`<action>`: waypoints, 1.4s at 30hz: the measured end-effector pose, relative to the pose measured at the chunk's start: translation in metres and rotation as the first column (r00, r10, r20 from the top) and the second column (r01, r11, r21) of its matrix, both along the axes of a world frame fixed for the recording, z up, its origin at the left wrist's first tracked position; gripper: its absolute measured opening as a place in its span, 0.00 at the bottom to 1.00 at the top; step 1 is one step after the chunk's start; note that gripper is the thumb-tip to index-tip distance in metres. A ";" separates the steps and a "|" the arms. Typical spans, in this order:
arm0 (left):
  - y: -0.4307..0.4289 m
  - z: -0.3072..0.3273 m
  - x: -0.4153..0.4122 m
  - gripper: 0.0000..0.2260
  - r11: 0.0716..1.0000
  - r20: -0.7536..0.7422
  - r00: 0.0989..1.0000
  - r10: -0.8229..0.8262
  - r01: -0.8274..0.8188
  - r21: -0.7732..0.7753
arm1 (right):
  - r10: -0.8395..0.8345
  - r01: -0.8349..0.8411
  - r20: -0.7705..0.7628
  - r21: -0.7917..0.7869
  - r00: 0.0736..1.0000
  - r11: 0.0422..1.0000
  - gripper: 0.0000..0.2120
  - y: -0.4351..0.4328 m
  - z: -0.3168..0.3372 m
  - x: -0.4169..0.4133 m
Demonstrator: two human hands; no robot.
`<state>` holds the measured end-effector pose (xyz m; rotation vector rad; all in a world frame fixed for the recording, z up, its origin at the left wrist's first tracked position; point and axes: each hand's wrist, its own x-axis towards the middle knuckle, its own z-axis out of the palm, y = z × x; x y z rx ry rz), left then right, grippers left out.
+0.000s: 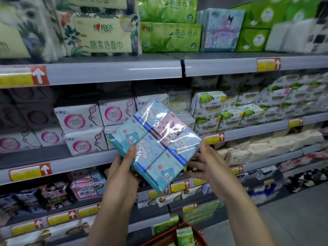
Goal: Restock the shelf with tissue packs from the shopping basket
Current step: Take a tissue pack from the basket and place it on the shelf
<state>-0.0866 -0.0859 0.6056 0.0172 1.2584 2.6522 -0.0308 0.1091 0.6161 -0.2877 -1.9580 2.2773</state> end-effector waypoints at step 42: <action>0.198 0.079 0.067 0.23 0.944 -0.166 0.986 0.010 -0.064 -0.323 | 0.016 -0.032 -0.310 -0.046 0.951 0.998 0.19 0.234 0.093 0.038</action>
